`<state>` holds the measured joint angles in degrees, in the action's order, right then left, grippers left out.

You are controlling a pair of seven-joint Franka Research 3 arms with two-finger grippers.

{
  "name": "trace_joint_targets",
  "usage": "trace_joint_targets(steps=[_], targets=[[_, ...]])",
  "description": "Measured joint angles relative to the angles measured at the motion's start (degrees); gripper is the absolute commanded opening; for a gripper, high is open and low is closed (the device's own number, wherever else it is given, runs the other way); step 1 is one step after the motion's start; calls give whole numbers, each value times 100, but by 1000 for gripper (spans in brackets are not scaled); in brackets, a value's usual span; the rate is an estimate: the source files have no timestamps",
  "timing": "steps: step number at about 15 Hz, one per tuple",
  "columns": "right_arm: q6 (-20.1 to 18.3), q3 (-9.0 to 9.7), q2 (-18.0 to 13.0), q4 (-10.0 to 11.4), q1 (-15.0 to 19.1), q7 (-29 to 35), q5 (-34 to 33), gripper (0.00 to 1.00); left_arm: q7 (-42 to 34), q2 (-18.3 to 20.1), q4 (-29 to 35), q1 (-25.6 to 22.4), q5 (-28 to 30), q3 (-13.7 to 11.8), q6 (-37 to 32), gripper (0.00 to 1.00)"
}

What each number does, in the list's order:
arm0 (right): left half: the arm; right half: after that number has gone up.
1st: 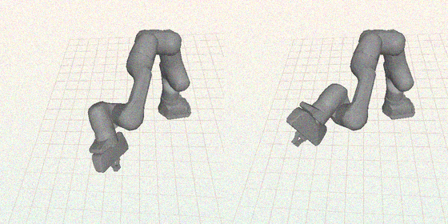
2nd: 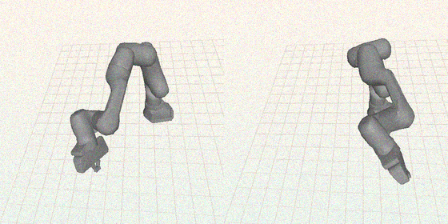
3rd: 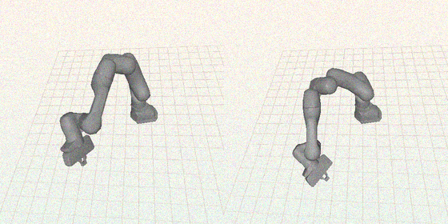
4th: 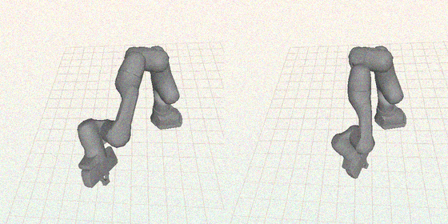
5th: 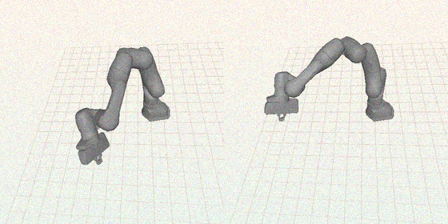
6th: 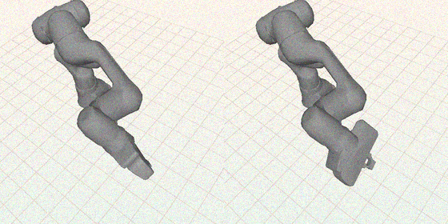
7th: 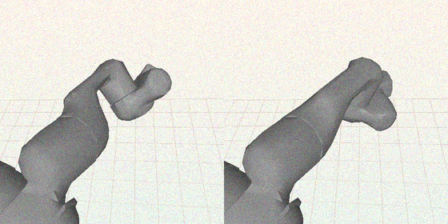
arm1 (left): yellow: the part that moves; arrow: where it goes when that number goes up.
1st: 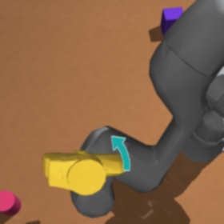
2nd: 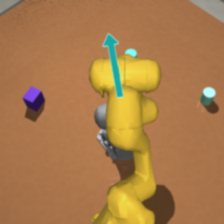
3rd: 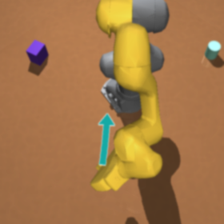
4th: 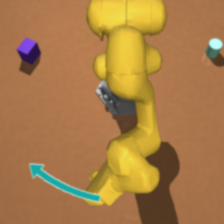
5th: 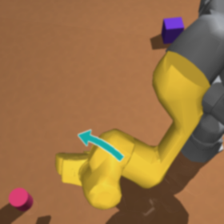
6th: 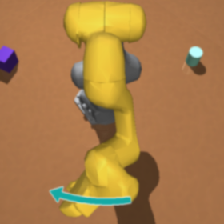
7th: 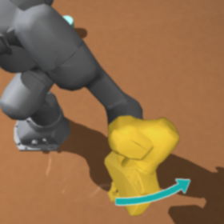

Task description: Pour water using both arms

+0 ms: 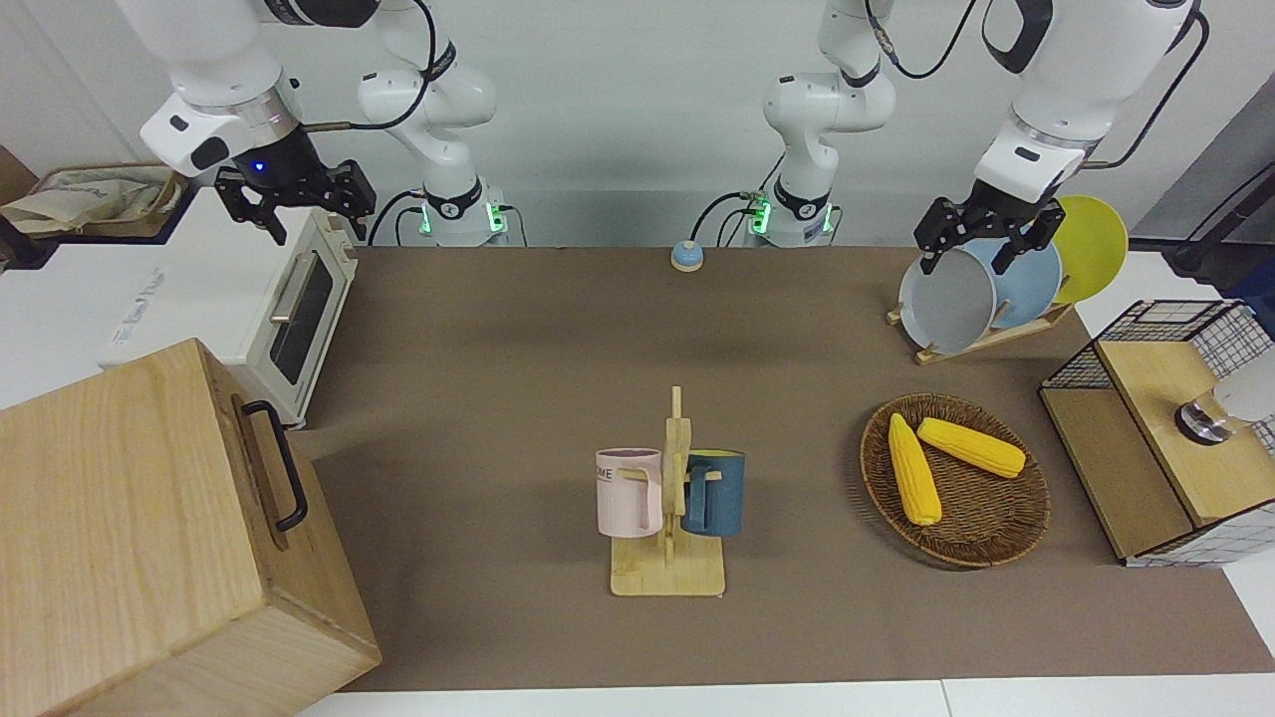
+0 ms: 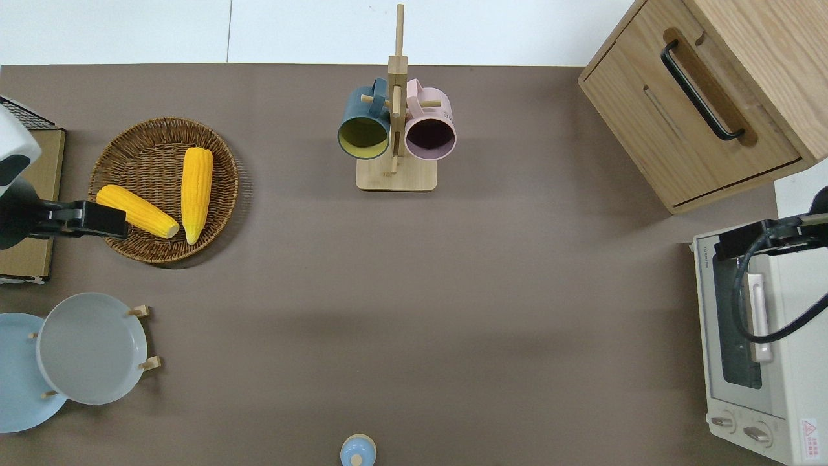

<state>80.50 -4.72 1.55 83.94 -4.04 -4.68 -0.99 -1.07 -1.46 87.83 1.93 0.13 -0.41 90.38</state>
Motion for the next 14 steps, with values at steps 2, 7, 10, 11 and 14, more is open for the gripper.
trace_joint_targets(steps=[2, 7, 10, 11, 14], targets=[[0, 0, 0, 0, 0, 0, 0, 992, -175, 0, -14, -3, -12, -158, 3, 995], [0, 27, 0, 0, -18, 0, 458, 992, -1399, -50, -20, -19, -51, -996, 206, 995], [0, 111, 2, 27, -310, 12, 536, 992, -2030, -157, -47, -31, -51, -1576, 475, 995], [6, 118, 5, 54, -407, 45, 539, 992, -2141, -174, -51, -31, -51, -1678, 548, 995], [273, 127, 77, 284, -813, 307, 624, 992, -2577, -244, -54, -42, -51, -2013, 802, 995]])
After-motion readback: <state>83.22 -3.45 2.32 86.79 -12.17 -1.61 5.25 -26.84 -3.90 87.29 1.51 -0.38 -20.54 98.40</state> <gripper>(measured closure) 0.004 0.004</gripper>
